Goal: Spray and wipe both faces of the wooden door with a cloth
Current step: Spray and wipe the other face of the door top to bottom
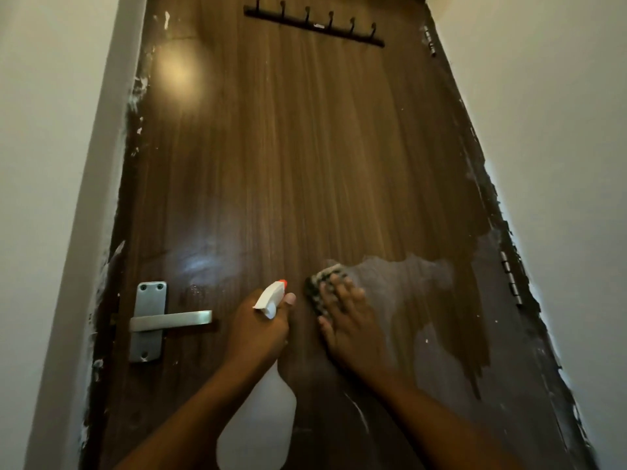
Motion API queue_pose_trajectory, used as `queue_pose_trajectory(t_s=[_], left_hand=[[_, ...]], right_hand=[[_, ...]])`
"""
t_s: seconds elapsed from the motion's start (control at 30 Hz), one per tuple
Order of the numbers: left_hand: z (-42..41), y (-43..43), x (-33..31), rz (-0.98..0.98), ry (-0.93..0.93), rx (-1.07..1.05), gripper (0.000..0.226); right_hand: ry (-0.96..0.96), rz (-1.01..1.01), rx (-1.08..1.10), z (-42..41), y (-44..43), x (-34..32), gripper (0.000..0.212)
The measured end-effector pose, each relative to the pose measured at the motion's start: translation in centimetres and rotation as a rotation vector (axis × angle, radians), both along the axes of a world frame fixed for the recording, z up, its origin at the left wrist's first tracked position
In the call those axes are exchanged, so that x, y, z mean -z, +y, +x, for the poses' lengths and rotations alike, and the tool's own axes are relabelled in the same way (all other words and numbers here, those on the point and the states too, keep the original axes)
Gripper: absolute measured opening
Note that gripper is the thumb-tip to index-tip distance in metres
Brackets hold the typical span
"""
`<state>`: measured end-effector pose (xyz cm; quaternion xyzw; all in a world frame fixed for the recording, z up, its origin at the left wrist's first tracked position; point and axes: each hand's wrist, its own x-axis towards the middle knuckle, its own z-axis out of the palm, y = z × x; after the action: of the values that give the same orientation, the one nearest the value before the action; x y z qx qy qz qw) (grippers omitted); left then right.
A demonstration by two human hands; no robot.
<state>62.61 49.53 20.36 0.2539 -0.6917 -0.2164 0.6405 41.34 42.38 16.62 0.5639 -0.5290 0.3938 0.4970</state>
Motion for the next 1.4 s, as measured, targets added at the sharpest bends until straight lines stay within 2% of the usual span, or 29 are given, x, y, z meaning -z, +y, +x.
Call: queue_pose_trajectory(t_s=[0.1,0.17,0.27,0.4,0.47,0.53,0.6,0.7,0.77,0.83,0.9,0.97,1.07,1.17,1.23,1.3,1.4], left_hand=[[-1.1,-0.3,0.2,-0.02,0.007,-0.002,0.046],[-2.2,-0.5,0.2,-0.038,0.014,-0.021,0.043],[-4.1,-0.7,0.4,-0.039,0.026,-0.032,0.044],[-6.5,0.0,0.5,-0.057,-0.001,-0.051,0.041],[-7.7,0.4,0.7,-0.064,0.0,-0.075,0.038],[-8.5,0.6,0.9,-0.063,0.0,-0.081,0.036],[-9.4,0.7,0.9,-0.065,-0.013,-0.097,0.036],[-10.8,0.7,0.5,-0.064,0.003,-0.107,0.036],[-11.8,0.7,0.0,-0.086,0.003,-0.098,0.033],[-12.7,0.7,-0.5,-0.111,-0.008,-0.091,0.035],[-13.6,0.8,-0.7,-0.125,-0.027,-0.089,0.037],[-14.4,0.9,-0.6,-0.133,-0.028,-0.084,0.037],[-15.4,0.9,0.0,-0.125,-0.035,-0.076,0.035],[-16.1,0.8,0.0,-0.14,-0.026,-0.076,0.034],[-16.6,0.6,-0.3,-0.138,-0.013,-0.078,0.034],[-17.2,0.4,-0.7,-0.138,-0.016,-0.082,0.036],[-18.3,0.2,-0.9,-0.139,-0.031,-0.076,0.036]], right_hand=[[-0.278,-0.028,0.007,-1.7,0.6,-3.8,0.068],[-0.345,-0.023,-0.06,-1.1,0.3,-7.2,0.068],[-0.16,0.025,-0.087,-0.2,0.2,-7.7,0.067],[0.204,0.068,-0.102,-4.1,0.5,-2.6,0.063],[0.184,0.041,-0.059,-7.5,0.6,-1.2,0.065],[0.041,0.033,-0.003,-10.1,0.9,-1.6,0.066],[-0.082,0.031,0.013,-11.2,1.0,-3.7,0.067],[-0.147,-0.012,-0.031,-9.8,0.7,-7.9,0.064],[-0.087,-0.005,-0.073,-8.3,0.4,-8.5,0.064],[0.065,0.003,-0.102,-8.0,0.4,-6.7,0.062],[0.195,0.016,-0.111,-10.1,0.6,-3.3,0.06],[0.233,0.005,-0.115,-13.6,0.6,-0.5,0.06],[0.124,0.05,-0.06,-17.5,1.2,-1.1,0.063],[-0.168,-0.001,-0.085,-17.0,1.3,-6.8,0.066],[-0.236,-0.03,-0.103,-15.4,1.2,-9.3,0.065],[-0.099,-0.022,-0.1,-14.8,1.1,-8.4,0.063],[0.145,0.029,-0.088,-17.4,1.6,-3.4,0.06]])
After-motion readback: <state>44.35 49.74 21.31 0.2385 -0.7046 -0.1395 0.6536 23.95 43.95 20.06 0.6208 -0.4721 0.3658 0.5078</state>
